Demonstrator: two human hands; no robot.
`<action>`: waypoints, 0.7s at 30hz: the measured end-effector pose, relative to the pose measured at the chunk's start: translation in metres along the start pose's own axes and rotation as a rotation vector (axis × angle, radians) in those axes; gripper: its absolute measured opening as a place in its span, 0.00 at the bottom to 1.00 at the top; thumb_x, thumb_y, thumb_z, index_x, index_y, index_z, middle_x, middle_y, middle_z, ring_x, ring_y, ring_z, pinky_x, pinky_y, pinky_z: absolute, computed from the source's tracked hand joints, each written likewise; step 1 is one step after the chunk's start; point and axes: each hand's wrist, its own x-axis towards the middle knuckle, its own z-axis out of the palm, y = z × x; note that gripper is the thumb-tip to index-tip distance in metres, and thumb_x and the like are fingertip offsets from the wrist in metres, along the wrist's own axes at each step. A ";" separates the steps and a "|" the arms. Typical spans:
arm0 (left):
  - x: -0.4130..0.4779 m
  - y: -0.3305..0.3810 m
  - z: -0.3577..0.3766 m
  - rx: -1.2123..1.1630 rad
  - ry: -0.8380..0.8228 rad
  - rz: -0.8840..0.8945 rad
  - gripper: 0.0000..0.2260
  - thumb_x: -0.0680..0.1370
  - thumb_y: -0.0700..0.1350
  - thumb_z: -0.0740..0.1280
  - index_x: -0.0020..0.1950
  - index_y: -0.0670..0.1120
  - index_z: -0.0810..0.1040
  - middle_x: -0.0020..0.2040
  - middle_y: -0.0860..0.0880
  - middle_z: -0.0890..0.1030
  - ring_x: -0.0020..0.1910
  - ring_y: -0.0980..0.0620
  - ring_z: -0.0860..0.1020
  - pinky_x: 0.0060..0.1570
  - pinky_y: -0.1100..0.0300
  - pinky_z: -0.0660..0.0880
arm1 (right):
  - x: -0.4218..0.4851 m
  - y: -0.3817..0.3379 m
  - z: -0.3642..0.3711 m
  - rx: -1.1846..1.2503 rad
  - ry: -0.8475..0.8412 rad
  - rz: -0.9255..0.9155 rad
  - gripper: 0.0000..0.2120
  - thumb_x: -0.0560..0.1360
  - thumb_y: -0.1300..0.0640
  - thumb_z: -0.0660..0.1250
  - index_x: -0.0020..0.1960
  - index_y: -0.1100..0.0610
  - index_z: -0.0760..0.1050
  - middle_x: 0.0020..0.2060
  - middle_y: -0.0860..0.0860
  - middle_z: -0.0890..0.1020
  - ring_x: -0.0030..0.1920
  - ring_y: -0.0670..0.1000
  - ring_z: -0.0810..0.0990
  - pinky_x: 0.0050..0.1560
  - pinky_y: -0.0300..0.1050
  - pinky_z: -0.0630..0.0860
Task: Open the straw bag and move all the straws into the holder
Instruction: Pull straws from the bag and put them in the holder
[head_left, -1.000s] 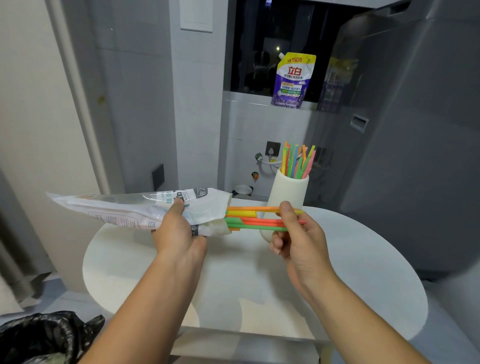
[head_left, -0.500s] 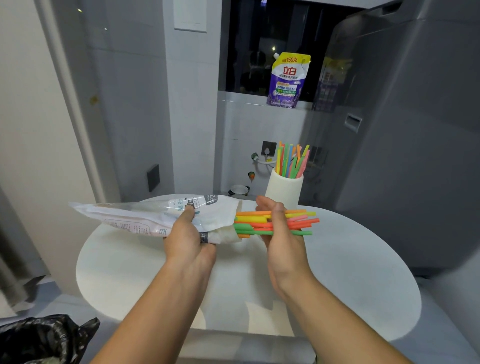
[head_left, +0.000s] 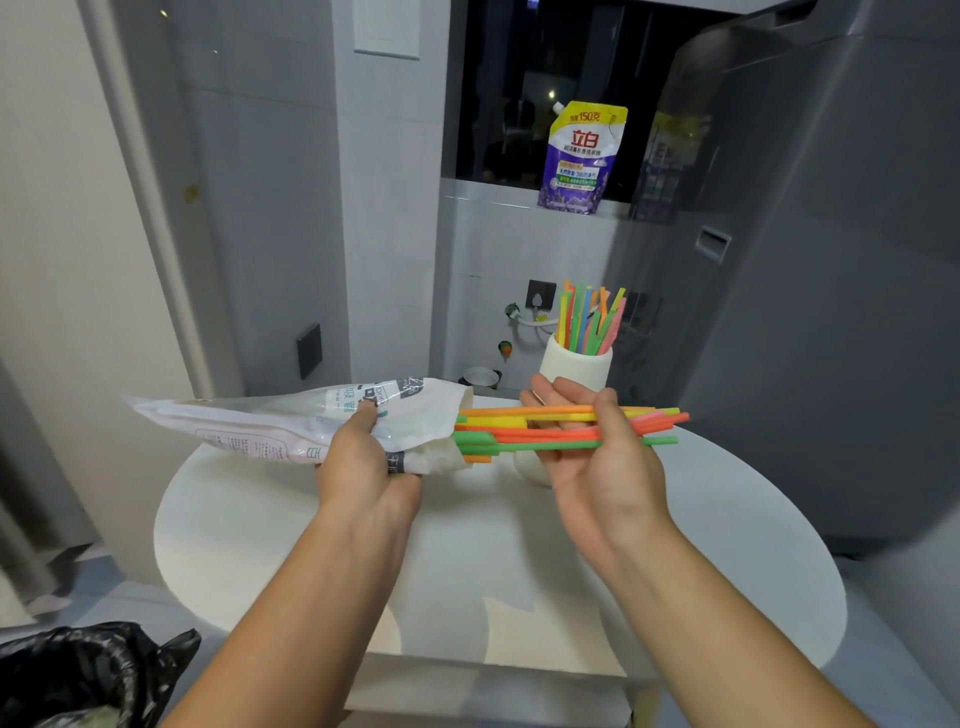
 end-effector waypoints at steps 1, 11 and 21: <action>0.001 0.001 0.000 0.000 0.001 0.004 0.17 0.84 0.42 0.67 0.73 0.44 0.77 0.64 0.47 0.85 0.45 0.51 0.86 0.27 0.58 0.83 | 0.001 -0.003 0.000 0.016 -0.003 0.008 0.21 0.86 0.51 0.51 0.58 0.65 0.76 0.53 0.61 0.86 0.58 0.59 0.84 0.67 0.58 0.74; 0.008 0.004 -0.006 0.011 0.019 0.032 0.18 0.84 0.43 0.68 0.74 0.46 0.77 0.64 0.47 0.86 0.53 0.50 0.87 0.28 0.57 0.83 | 0.005 -0.033 -0.002 0.054 0.013 0.064 0.19 0.86 0.51 0.53 0.57 0.66 0.74 0.55 0.65 0.84 0.52 0.65 0.86 0.60 0.63 0.77; 0.013 0.008 -0.007 0.006 0.024 0.059 0.17 0.85 0.43 0.67 0.74 0.46 0.76 0.61 0.49 0.85 0.37 0.54 0.85 0.22 0.65 0.75 | 0.013 -0.057 -0.009 0.017 0.074 0.073 0.20 0.86 0.50 0.52 0.61 0.66 0.72 0.51 0.66 0.85 0.49 0.67 0.86 0.57 0.66 0.79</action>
